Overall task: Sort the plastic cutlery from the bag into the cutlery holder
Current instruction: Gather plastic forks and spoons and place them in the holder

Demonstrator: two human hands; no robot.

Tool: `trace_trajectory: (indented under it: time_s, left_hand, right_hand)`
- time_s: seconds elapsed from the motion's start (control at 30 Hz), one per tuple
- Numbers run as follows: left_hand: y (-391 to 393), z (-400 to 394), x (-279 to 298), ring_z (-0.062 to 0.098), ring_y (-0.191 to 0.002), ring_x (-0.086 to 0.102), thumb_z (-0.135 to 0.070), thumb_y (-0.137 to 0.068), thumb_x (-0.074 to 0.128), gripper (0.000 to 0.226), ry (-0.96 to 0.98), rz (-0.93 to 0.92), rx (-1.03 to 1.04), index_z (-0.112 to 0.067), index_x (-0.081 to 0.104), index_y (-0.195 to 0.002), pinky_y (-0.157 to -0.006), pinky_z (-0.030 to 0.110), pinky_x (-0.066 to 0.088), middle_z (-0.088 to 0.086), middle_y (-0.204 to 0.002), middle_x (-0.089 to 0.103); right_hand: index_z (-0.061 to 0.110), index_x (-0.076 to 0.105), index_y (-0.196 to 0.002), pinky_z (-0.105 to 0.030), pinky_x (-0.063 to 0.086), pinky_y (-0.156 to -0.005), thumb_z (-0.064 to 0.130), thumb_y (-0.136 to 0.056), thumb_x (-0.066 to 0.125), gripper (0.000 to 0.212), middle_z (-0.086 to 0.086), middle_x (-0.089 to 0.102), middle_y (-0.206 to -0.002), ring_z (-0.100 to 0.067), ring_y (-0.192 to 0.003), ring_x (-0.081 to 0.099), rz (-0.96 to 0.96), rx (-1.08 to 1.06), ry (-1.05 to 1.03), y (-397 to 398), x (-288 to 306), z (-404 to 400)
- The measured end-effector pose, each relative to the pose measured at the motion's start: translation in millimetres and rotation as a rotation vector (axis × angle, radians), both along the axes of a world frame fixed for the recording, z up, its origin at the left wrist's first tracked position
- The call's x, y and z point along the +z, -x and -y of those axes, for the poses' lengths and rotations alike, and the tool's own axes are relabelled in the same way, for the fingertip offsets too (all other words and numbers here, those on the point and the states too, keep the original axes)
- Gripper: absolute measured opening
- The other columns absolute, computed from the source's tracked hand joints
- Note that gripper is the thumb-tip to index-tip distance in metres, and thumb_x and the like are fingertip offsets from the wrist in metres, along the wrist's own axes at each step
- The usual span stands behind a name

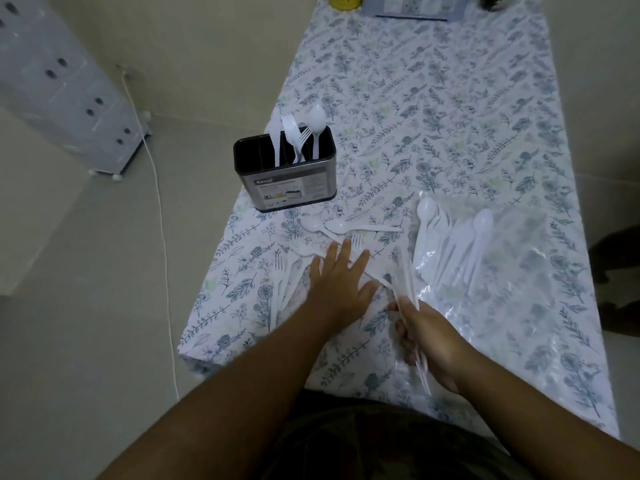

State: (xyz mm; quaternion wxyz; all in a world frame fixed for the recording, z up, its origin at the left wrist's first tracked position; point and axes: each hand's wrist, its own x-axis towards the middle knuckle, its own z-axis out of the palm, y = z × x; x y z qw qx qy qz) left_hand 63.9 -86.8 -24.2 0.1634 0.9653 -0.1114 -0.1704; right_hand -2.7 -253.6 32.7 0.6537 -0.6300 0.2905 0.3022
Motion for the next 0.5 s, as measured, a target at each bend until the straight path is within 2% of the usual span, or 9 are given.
trace_trajectory:
  time_s: [0.1,0.17,0.2,0.23,0.27,0.3,0.33,0.4,0.5]
  left_hand:
    - [5.4,-5.8,9.8,0.024,-0.153,0.004,-0.053,-0.099,0.033,0.057,0.122,0.112,0.131,-0.023,0.041,-0.147,-0.122,0.054,0.005,0.006,-0.166,0.014]
    - [24.1,-1.2,24.9,0.021,-0.148,0.023,-0.047,-0.100,0.036,0.048,0.339,0.136,0.294,-0.021,0.050,-0.138,-0.121,0.048,0.019,0.004,-0.157,0.035]
    - [34.6,3.4,34.7,0.016,-0.138,0.038,-0.044,-0.102,0.037,0.042,0.491,0.099,0.416,-0.021,0.054,-0.132,-0.115,0.043,0.031,0.002,-0.146,0.048]
    - [44.4,9.3,46.9,0.011,-0.121,0.050,-0.042,-0.104,0.037,0.036,0.663,0.015,0.576,-0.021,0.057,-0.125,-0.102,0.037,0.042,-0.001,-0.130,0.058]
    - [51.5,15.5,58.3,0.007,-0.108,0.055,-0.042,-0.105,0.036,0.034,0.825,-0.113,0.752,-0.022,0.058,-0.119,-0.088,0.031,0.045,-0.003,-0.117,0.062]
    - [55.9,20.7,67.8,0.006,-0.103,0.056,-0.044,-0.105,0.034,0.034,0.951,-0.239,0.921,-0.023,0.059,-0.115,-0.081,0.028,0.043,-0.004,-0.112,0.062]
    - [57.8,23.5,73.4,0.007,-0.104,0.056,-0.047,-0.105,0.031,0.038,1.025,-0.335,1.043,-0.024,0.060,-0.113,-0.082,0.028,0.043,-0.004,-0.112,0.063]
    - [57.1,25.6,76.8,0.014,-0.111,0.058,-0.053,-0.104,0.029,0.047,1.162,-0.453,1.215,-0.020,0.061,-0.113,-0.095,0.033,0.045,-0.001,-0.116,0.065]
    - [49.0,30.2,82.9,0.023,-0.112,0.060,-0.061,-0.100,0.032,0.061,1.390,-0.631,1.466,-0.009,0.061,-0.115,-0.102,0.036,0.044,0.009,-0.119,0.065]
  right_hand:
    - [0.011,0.053,-0.106,-0.031,0.037,-0.052,0.028,-0.108,0.044,0.019,-0.003,0.045,-0.065,-0.017,-0.052,0.041,0.029,-0.123,-0.150,-2.0,1.0,1.6]
    - [0.012,0.053,-0.106,-0.029,0.045,-0.057,0.023,-0.108,0.046,0.014,-0.004,0.049,-0.066,-0.017,-0.055,0.046,0.042,-0.234,-0.203,-6.8,4.8,0.9]
    - [0.011,0.054,-0.103,-0.028,0.049,-0.062,0.023,-0.108,0.047,0.014,-0.004,0.052,-0.068,-0.017,-0.058,0.050,0.051,-0.296,-0.216,-10.6,6.3,0.3]
    - [0.011,0.054,-0.099,-0.028,0.052,-0.067,0.022,-0.108,0.048,0.016,-0.005,0.053,-0.070,-0.017,-0.061,0.052,0.072,-0.352,-0.226,-15.7,8.9,-0.6]
    - [0.011,0.054,-0.095,-0.030,0.053,-0.068,0.023,-0.107,0.049,0.017,-0.005,0.053,-0.072,-0.017,-0.062,0.054,0.103,-0.401,-0.233,-21.4,11.4,-2.1]
    - [0.011,0.052,-0.094,-0.033,0.054,-0.066,0.023,-0.107,0.050,0.017,-0.005,0.053,-0.072,-0.017,-0.062,0.054,0.141,-0.444,-0.239,-27.9,13.8,-4.8]
    - [0.011,0.050,-0.097,-0.034,0.055,-0.064,0.023,-0.106,0.051,0.015,-0.005,0.053,-0.073,-0.016,-0.061,0.054,0.181,-0.481,-0.243,-34.4,16.1,-8.2]
    - [0.013,0.049,-0.105,-0.034,0.054,-0.060,0.022,-0.106,0.052,0.009,-0.004,0.052,-0.073,-0.015,-0.058,0.053,0.253,-0.525,-0.241,-45.7,21.1,-18.1]
    - [0.013,0.049,-0.111,-0.034,0.057,-0.064,0.021,-0.104,0.055,0.011,-0.004,0.055,-0.075,-0.014,-0.060,0.057,0.325,-0.531,-0.267,-52.2,28.6,-38.9]
